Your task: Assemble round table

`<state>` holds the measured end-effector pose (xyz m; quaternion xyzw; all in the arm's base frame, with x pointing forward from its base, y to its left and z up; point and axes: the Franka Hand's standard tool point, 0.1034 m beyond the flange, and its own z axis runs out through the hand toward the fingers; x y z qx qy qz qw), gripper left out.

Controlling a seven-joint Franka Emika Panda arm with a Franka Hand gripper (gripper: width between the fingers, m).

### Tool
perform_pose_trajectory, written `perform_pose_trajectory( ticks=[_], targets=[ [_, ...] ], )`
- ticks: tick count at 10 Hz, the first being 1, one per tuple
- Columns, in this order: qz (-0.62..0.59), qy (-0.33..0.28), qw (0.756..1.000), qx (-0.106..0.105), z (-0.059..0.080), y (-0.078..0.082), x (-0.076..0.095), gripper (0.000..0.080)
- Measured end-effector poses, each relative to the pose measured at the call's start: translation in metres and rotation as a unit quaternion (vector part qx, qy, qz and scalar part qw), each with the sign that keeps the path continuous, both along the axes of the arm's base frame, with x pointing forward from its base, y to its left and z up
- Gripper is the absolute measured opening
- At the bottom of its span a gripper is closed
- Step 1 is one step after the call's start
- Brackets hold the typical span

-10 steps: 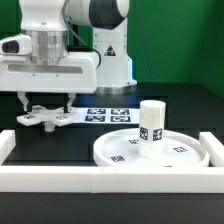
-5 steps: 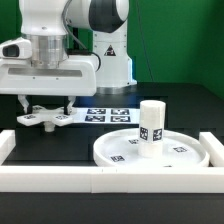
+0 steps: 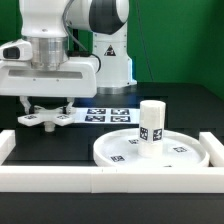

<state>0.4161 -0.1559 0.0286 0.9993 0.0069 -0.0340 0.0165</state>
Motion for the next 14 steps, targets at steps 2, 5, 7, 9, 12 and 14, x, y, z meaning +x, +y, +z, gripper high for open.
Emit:
perform_pose_trajectory(
  ticks=[2, 5, 7, 9, 12, 14],
  targets=[
    [0.003, -0.002, 1.000, 0.000, 0.001, 0.003, 0.004, 0.0437],
    [-0.002, -0.006, 1.000, -0.001, 0.004, 0.006, 0.008, 0.0437],
    [-0.021, -0.012, 1.000, 0.003, 0.016, 0.023, 0.017, 0.0437],
    [-0.057, -0.007, 0.998, 0.018, 0.036, 0.048, 0.026, 0.0437],
    [-0.102, -0.002, 0.994, 0.037, 0.079, 0.100, 0.063, 0.0438],
    [-0.134, 0.004, 0.990, 0.041, 0.102, 0.128, 0.103, 0.0438]
  ],
)
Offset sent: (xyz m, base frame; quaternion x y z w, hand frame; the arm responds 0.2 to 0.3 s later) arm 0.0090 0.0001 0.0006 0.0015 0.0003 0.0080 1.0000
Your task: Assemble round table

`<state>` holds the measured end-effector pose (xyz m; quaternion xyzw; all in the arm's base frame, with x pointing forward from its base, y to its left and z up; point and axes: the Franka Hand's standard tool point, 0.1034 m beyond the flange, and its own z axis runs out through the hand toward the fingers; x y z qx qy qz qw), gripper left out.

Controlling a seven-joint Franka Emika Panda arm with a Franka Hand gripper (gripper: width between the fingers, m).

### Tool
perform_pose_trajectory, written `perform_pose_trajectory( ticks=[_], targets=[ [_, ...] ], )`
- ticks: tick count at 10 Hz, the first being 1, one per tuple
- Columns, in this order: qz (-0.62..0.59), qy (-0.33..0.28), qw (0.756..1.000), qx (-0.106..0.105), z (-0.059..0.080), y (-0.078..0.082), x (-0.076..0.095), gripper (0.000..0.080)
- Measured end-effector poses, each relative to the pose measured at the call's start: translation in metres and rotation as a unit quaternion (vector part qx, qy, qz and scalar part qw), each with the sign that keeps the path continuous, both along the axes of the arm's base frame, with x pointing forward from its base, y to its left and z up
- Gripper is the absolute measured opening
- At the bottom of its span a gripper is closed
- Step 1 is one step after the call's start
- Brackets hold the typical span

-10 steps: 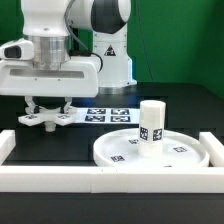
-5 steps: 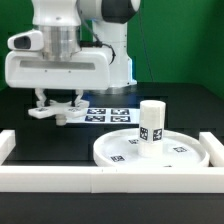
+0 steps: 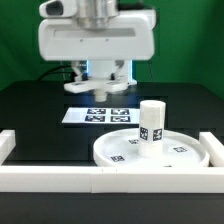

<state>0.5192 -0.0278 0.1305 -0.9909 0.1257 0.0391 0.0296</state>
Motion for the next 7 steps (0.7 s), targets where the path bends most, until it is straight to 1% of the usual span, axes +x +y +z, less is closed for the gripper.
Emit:
perform_pose_trajectory(
  ticks=[1, 2, 3, 7],
  targets=[
    [-0.026, -0.002, 1.000, -0.003, 0.0061, 0.0095, 0.0216, 0.0438],
    [-0.031, -0.003, 0.999, -0.006, 0.0032, 0.0125, 0.0300, 0.0438],
    [-0.026, -0.001, 1.000, -0.005, 0.0014, 0.0103, 0.0256, 0.0438],
    [-0.025, 0.001, 1.000, -0.006, -0.0002, 0.0120, 0.0251, 0.0438]
  ],
)
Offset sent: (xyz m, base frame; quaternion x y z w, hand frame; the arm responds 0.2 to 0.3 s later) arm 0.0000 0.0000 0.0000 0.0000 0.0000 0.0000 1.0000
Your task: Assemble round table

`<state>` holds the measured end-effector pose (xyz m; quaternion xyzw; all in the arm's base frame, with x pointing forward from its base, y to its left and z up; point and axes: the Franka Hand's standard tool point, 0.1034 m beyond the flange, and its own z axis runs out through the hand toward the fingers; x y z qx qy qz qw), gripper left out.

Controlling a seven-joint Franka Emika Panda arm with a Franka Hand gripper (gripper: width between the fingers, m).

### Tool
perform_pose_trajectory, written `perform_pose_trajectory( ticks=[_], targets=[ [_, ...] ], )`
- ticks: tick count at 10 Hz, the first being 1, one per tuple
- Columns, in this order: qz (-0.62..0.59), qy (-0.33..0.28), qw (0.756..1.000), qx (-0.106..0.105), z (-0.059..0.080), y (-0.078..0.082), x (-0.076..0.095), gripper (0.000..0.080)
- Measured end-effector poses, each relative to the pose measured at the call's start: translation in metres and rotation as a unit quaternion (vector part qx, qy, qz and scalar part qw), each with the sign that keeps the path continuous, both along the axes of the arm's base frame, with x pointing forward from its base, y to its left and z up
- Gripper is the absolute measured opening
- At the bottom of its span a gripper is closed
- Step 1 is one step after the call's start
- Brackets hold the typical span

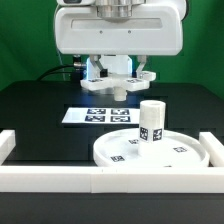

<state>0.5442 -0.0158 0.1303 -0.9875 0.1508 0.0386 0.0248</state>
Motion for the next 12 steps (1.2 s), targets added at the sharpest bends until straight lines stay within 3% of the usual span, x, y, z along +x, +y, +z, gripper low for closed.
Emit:
perform_pose_trajectory(
  ticks=[3, 6, 12],
  targets=[
    [0.011, -0.001, 1.000, 0.004, 0.004, 0.038, 0.007, 0.0439],
    [0.011, 0.001, 1.000, 0.006, 0.002, 0.057, 0.006, 0.0439],
    [0.037, -0.003, 0.999, 0.006, -0.002, 0.055, 0.011, 0.0439]
  ],
)
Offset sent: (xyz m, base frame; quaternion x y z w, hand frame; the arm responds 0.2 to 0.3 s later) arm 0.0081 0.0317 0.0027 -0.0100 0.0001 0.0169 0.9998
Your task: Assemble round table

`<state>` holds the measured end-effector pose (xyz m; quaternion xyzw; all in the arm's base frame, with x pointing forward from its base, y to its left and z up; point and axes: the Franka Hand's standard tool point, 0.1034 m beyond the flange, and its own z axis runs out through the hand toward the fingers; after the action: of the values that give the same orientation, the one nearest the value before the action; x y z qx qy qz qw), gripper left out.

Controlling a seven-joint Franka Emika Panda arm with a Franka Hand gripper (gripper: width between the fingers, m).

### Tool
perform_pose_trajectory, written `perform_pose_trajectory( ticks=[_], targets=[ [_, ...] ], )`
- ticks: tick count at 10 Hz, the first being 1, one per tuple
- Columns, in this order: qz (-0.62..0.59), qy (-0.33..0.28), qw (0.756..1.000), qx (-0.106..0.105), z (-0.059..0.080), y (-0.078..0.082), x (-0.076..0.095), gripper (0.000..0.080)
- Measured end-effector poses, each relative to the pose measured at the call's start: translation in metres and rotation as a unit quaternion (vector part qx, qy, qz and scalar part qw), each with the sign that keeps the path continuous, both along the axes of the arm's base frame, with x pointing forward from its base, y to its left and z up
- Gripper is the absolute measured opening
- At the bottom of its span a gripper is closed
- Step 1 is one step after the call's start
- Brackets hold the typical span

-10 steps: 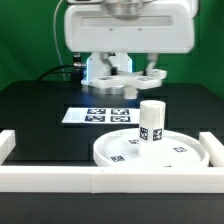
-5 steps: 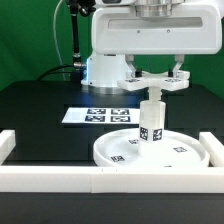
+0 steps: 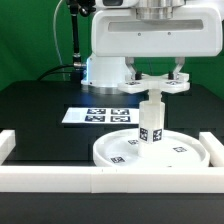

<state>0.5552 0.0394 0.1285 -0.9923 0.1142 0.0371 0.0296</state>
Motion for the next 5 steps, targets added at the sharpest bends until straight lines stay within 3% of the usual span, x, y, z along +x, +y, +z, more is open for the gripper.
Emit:
perform_pose_trajectory(
  ticks=[5],
  targets=[
    [0.037, 0.002, 0.999, -0.001, -0.013, -0.004, 0.007, 0.0439]
  ],
)
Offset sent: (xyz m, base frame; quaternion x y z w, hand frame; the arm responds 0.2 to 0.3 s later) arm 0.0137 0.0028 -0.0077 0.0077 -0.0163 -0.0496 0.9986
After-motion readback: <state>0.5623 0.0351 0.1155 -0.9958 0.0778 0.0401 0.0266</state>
